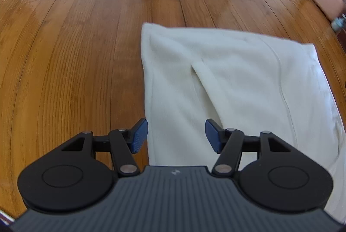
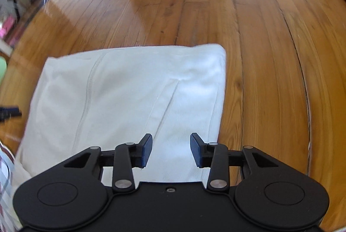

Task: Fold clothes
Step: 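Release both grippers and move them to the folded hoodie's end, then grasp the hoodie end corners with both grippers and lift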

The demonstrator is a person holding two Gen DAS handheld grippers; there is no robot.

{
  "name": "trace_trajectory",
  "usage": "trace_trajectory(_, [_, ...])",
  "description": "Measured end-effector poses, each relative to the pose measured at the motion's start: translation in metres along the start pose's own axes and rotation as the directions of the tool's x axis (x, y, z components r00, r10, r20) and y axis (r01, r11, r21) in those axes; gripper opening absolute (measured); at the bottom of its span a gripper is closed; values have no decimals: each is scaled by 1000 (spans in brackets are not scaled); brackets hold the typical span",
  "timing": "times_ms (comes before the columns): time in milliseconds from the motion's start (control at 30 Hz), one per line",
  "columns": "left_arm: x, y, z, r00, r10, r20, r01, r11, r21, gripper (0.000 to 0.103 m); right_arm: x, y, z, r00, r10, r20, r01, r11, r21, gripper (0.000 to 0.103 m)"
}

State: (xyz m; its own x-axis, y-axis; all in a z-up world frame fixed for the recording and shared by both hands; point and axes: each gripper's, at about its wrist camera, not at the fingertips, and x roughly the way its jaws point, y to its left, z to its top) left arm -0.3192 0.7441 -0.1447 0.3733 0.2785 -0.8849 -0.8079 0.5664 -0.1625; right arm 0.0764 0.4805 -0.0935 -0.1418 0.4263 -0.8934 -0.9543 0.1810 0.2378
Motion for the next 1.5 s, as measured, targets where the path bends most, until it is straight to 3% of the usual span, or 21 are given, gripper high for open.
trace_trajectory(133, [16, -4, 9, 1000, 11, 9, -11, 998, 55, 58, 12, -5, 21, 999, 11, 41, -9, 999, -34, 65])
trace_trajectory(300, [33, -4, 24, 1000, -3, 19, 1, 997, 78, 59, 39, -24, 38, 999, 7, 48, -6, 1000, -17, 65])
trace_trajectory(467, [46, 2, 49, 997, 20, 73, -25, 997, 72, 68, 61, -36, 46, 999, -2, 39, 4, 998, -58, 66])
trace_trajectory(667, [71, 17, 77, 995, 38, 89, -40, 999, 14, 68, 78, -52, 60, 997, 16, 79, -14, 1000, -25, 66])
trace_trajectory(767, [82, 21, 83, 997, 38, 72, -36, 999, -29, 68, 82, -58, 65, 995, -22, 101, 21, 1000, 4, 66])
trace_trajectory(833, [90, 19, 86, 998, 23, 64, -23, 1000, -7, 68, 85, -60, 67, 993, -48, 104, 46, 999, 21, 66])
trace_trajectory(933, [103, 13, 92, 998, 30, 55, -32, 999, 35, 68, 93, -56, 69, 991, -73, 114, 79, 996, -46, 67])
trace_trajectory(1067, [118, 2, 98, 992, 98, 74, -105, 989, 101, 85, 105, -65, 73, 990, -78, 116, 78, 997, 8, 68])
trace_trajectory(1100, [120, -2, 98, 989, 116, 87, -127, 984, 126, 91, 110, -66, 73, 991, -78, 106, 76, 997, 24, 71])
trace_trajectory(1167, [124, -3, 100, 991, 98, 95, -108, 989, 98, 90, 114, -61, 73, 988, -78, 130, 80, 997, -4, 83])
trace_trajectory(1200, [122, -6, 99, 990, 88, 107, -100, 988, 120, 80, 118, -57, 72, 987, -86, 139, 91, 995, -31, 86])
trace_trajectory(1267, [118, -17, 98, 992, 36, 117, -59, 977, 203, 33, 124, -48, 70, 982, -98, 161, 113, 990, -86, 84])
trace_trajectory(1300, [115, -26, 98, 994, 28, 105, -54, 965, 255, 12, 124, -43, 68, 979, -94, 183, 118, 985, -124, 68])
trace_trajectory(1333, [110, -35, 97, 989, 76, 124, -107, 958, 267, 12, 123, -38, 66, 974, -89, 208, 123, 980, -157, 27])
trace_trajectory(1367, [104, -43, 96, 981, 128, 146, -164, 947, 276, 12, 116, -35, 65, 966, -81, 246, 124, 978, -166, 15])
trace_trajectory(1500, [76, -61, 88, 948, 156, 279, -234, 934, 271, 12, 93, -10, 45, 903, -126, 411, 244, 937, -249, 15])
